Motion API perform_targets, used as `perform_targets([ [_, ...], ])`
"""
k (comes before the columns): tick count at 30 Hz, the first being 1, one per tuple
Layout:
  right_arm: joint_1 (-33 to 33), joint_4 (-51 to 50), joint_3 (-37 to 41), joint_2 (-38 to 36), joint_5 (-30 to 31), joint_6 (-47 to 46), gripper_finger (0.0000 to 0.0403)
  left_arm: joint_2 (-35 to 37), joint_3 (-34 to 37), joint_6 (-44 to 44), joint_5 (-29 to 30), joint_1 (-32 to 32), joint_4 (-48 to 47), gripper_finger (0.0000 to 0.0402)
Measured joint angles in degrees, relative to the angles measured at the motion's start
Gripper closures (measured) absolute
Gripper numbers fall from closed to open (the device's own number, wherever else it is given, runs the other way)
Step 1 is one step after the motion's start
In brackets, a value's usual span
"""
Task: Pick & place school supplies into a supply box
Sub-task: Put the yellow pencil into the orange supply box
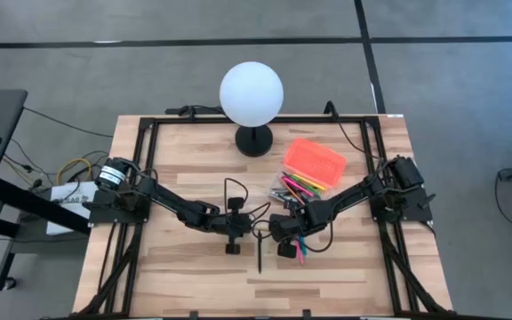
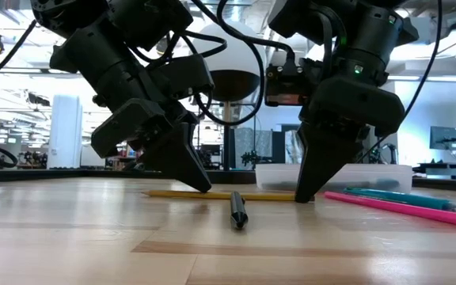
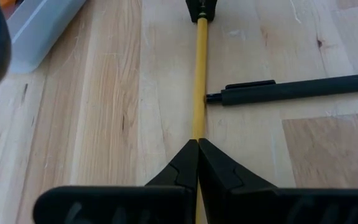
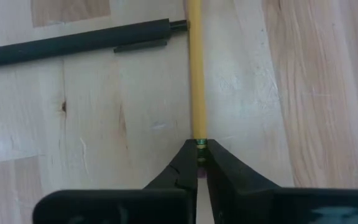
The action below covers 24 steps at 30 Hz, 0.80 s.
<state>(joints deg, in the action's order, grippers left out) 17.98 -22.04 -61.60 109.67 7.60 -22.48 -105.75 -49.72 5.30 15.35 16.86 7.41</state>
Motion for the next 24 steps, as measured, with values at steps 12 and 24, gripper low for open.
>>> perform_targets([
  [12, 0.00, -4.10, -1.89, -1.29, 0.72, 0.24, 0.0400, 0.25, 0.00, -0.02, -1.15, 0.02, -0.70, 0.0401],
  [24, 1.85, -5.12, -2.24, -1.47, 1.19, -0.56, 0.0401, 0.28, 0.00, -0.66, 1.46, 0.17, -0.18, 0.0401],
])
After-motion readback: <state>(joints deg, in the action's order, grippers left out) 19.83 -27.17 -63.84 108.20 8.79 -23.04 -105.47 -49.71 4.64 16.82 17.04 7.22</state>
